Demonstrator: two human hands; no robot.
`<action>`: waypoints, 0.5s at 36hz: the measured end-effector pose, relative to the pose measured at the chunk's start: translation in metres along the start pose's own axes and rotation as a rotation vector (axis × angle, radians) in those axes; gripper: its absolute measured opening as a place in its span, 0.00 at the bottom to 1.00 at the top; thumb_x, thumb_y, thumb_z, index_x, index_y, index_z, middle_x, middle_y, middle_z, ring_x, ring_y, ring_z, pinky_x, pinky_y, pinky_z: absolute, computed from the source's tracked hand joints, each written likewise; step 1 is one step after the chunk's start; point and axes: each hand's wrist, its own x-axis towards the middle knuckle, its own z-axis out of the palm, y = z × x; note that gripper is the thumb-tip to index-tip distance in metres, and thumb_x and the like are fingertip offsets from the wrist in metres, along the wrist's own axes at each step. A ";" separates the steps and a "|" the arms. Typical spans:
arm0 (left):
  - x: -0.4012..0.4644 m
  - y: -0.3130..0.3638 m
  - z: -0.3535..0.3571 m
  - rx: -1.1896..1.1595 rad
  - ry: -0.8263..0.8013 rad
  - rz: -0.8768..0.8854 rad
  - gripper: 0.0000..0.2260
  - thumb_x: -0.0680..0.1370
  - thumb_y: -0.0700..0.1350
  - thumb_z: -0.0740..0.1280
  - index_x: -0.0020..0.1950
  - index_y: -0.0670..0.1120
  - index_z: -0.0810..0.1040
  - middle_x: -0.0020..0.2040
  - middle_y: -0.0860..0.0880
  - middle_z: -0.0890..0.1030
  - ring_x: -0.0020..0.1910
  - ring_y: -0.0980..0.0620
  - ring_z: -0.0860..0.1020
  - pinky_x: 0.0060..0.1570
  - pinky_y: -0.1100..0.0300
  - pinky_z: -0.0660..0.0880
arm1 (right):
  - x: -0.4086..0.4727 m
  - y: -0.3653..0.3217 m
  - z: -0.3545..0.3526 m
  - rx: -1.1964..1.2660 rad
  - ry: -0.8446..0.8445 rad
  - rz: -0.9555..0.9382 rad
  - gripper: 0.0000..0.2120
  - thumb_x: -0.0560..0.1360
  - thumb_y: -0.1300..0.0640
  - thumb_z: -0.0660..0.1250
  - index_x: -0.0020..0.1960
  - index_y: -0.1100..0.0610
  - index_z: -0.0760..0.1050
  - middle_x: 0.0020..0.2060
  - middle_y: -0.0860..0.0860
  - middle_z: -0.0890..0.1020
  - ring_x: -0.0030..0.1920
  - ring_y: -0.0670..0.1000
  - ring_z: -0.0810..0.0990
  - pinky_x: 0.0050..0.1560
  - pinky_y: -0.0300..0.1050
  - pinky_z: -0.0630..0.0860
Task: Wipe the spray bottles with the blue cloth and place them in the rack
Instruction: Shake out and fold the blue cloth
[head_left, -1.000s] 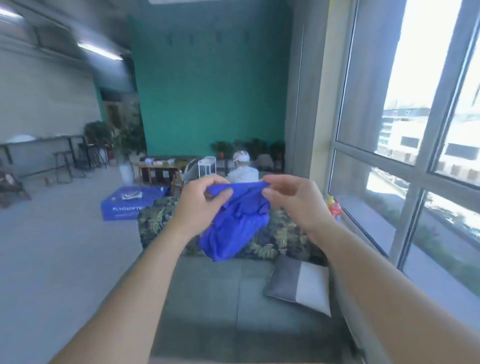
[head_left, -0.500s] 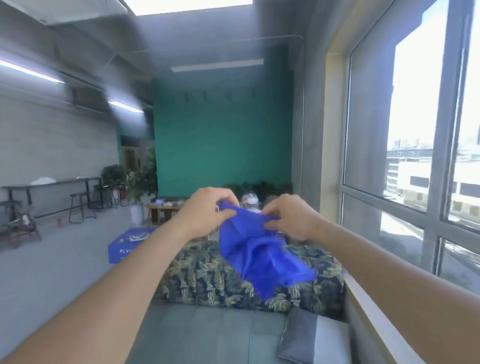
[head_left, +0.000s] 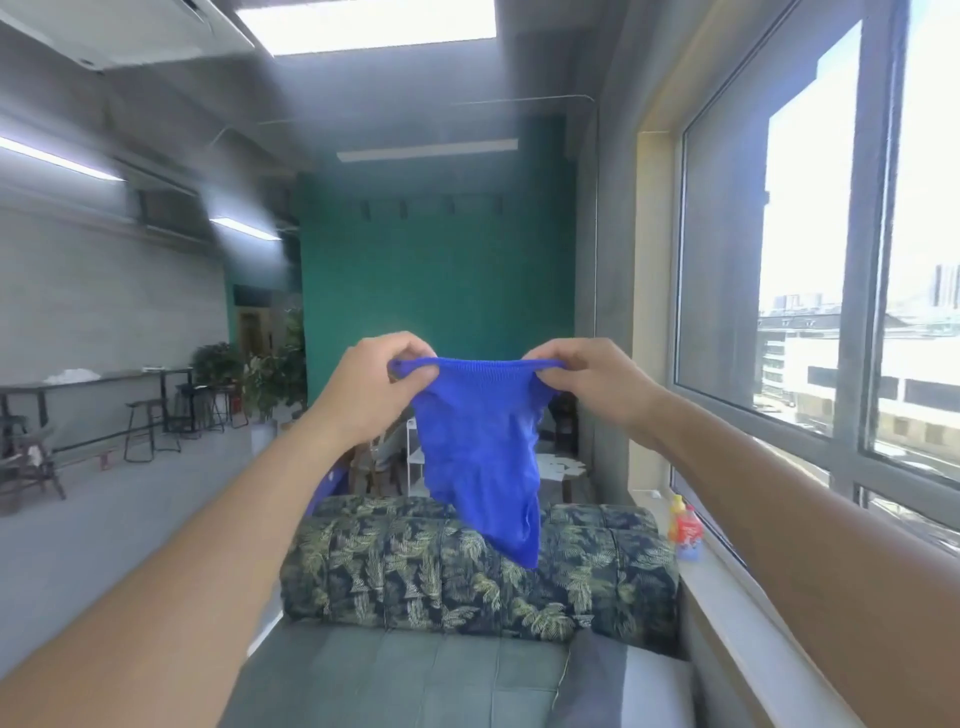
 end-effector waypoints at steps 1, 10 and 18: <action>0.000 0.001 -0.002 -0.030 0.000 -0.005 0.02 0.84 0.46 0.73 0.52 0.52 0.82 0.48 0.58 0.86 0.43 0.65 0.80 0.49 0.59 0.75 | 0.000 0.000 0.001 0.028 0.011 0.003 0.14 0.82 0.69 0.63 0.53 0.57 0.85 0.51 0.53 0.87 0.48 0.47 0.82 0.53 0.41 0.79; -0.008 0.011 -0.013 -0.288 -0.006 0.011 0.09 0.87 0.37 0.63 0.51 0.50 0.73 0.47 0.48 0.80 0.43 0.54 0.78 0.48 0.59 0.77 | -0.003 -0.009 0.002 0.251 0.109 0.012 0.14 0.82 0.71 0.56 0.45 0.57 0.73 0.41 0.55 0.73 0.42 0.53 0.70 0.40 0.40 0.74; -0.015 0.031 -0.020 -0.317 0.073 -0.073 0.16 0.87 0.38 0.62 0.52 0.54 0.86 0.49 0.57 0.86 0.48 0.49 0.81 0.56 0.50 0.77 | -0.006 -0.027 0.006 0.351 -0.004 0.088 0.18 0.81 0.64 0.60 0.57 0.52 0.87 0.57 0.43 0.86 0.57 0.49 0.82 0.61 0.48 0.79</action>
